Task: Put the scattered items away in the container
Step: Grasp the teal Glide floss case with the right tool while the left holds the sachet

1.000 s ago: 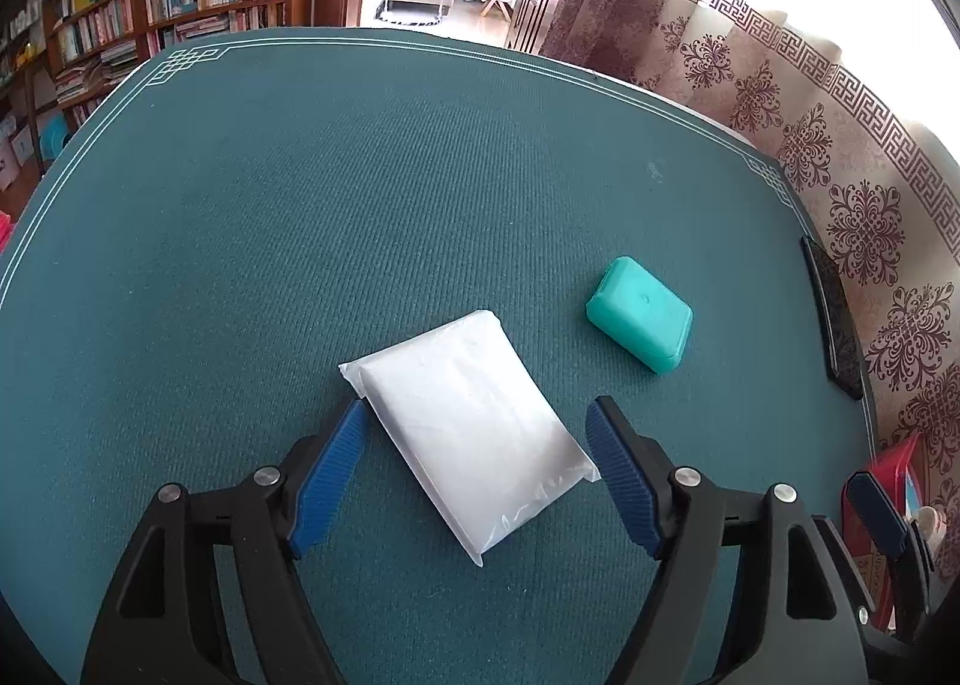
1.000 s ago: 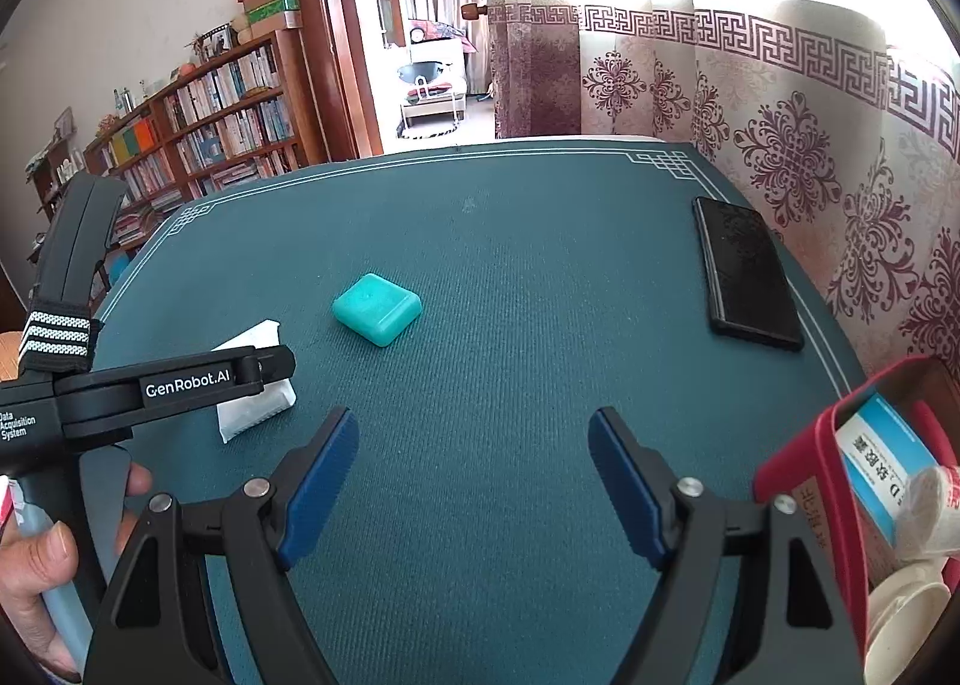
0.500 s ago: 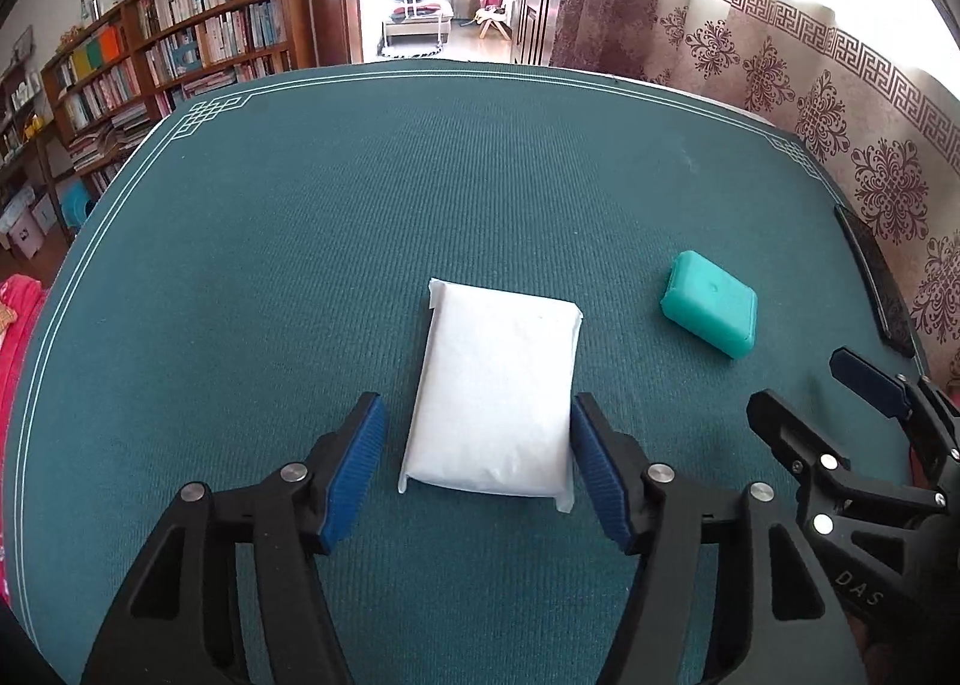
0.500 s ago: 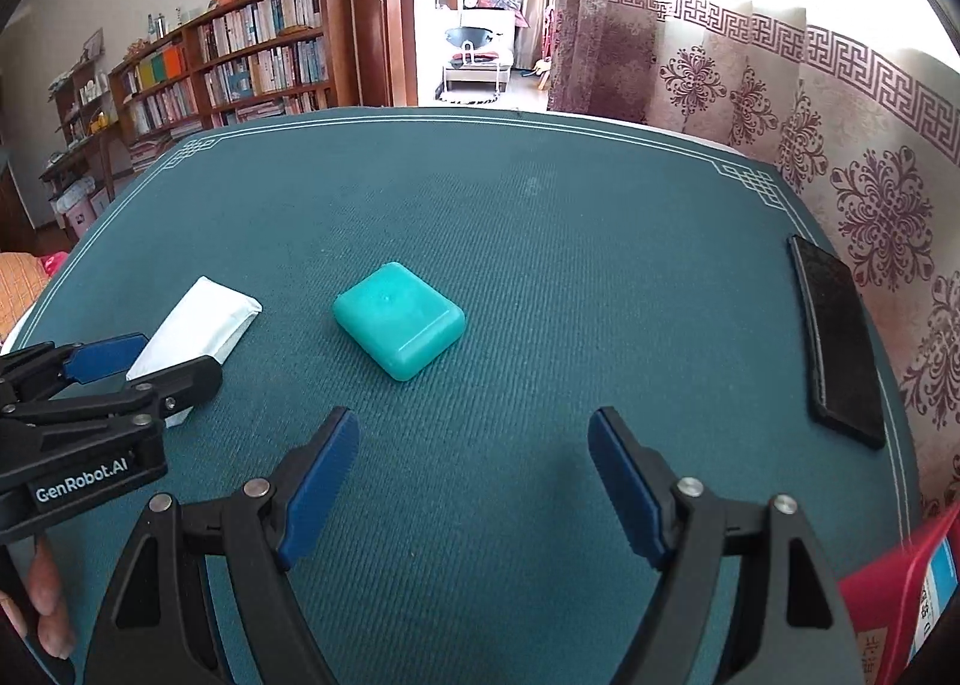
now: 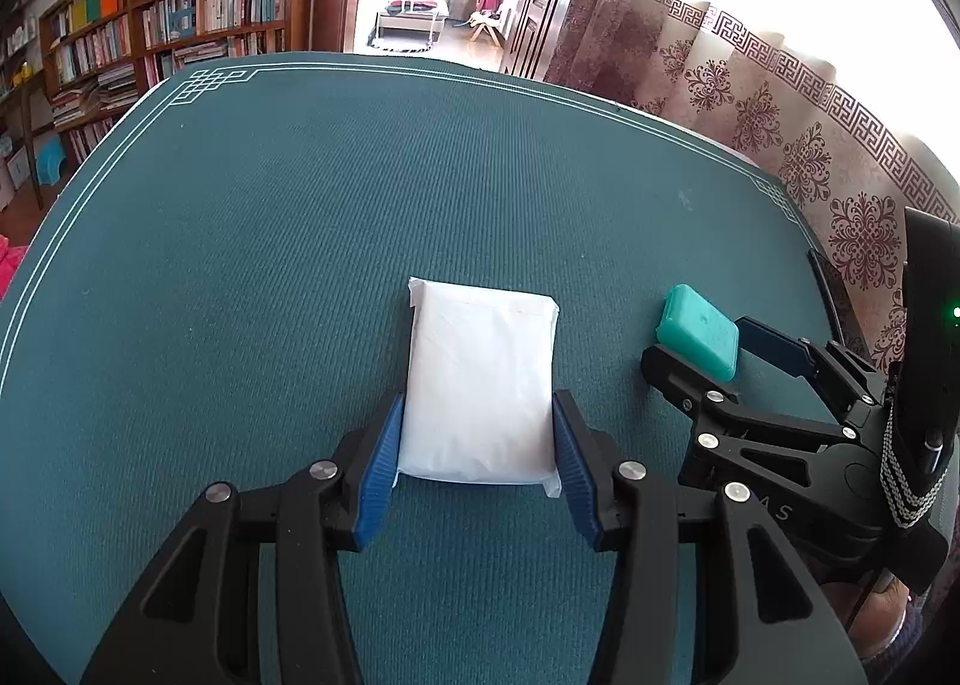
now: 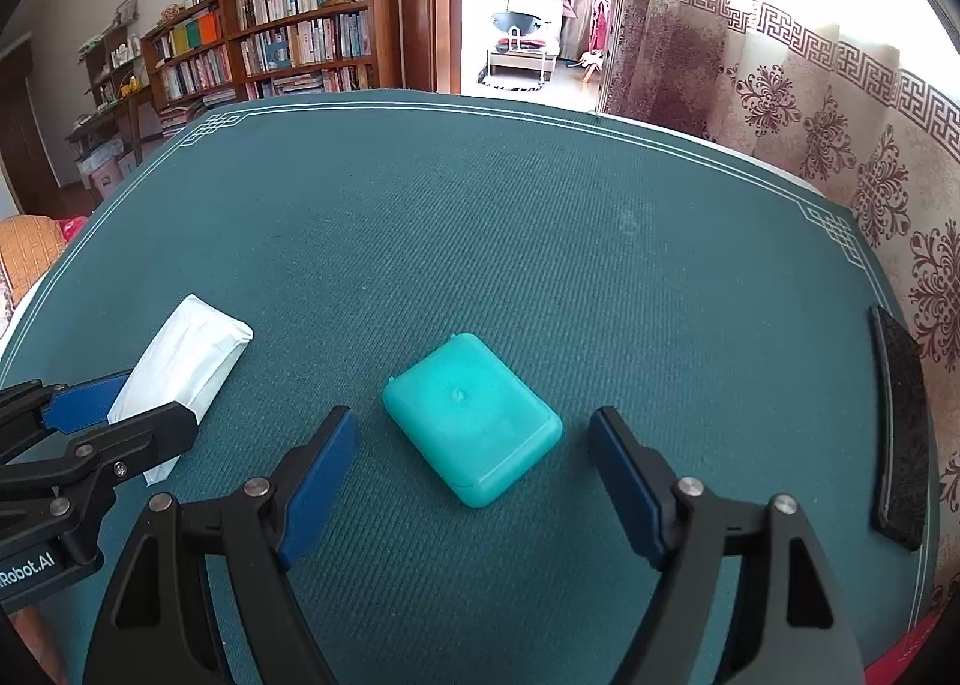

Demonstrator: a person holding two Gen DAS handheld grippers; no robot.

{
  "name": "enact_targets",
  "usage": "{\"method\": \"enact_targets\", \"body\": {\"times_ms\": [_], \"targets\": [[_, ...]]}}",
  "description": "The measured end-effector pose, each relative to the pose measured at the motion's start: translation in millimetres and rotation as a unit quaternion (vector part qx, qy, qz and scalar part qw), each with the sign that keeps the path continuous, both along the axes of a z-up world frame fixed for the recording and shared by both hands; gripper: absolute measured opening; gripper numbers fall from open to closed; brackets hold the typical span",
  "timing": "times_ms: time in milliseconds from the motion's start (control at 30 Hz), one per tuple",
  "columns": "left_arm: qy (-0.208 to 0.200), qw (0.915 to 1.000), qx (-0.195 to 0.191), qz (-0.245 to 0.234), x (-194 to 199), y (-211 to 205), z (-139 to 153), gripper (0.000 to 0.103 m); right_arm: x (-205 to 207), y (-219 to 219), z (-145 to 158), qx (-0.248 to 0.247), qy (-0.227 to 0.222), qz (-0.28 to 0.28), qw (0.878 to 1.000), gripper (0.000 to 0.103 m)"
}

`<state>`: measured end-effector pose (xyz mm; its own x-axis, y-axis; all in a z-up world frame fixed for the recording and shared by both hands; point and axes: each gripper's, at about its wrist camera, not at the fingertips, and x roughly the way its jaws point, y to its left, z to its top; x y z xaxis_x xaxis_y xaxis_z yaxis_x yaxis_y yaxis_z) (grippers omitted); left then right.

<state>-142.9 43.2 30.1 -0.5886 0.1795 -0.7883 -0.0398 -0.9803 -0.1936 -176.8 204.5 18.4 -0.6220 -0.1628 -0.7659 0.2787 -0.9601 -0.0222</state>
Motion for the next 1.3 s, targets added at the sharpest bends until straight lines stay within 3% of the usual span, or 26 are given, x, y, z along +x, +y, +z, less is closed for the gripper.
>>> {"method": "enact_targets", "body": {"times_ms": [233,667,1300], "targets": [[0.007,0.9998,-0.017,0.002,1.0,3.1,-0.7,0.051,12.0,-0.7,1.4,-0.001,0.012,0.001,1.0,0.046],[0.038,0.9988,-0.031,-0.007,10.6,15.4,12.1,0.051,66.2,36.0,5.0,-0.053,0.009,-0.063,0.997,0.046],[0.12,0.9889,-0.053,-0.07,50.3,65.4,56.8,0.051,174.3,88.8,58.1,-0.111,0.076,-0.13,0.982,0.043]]}}
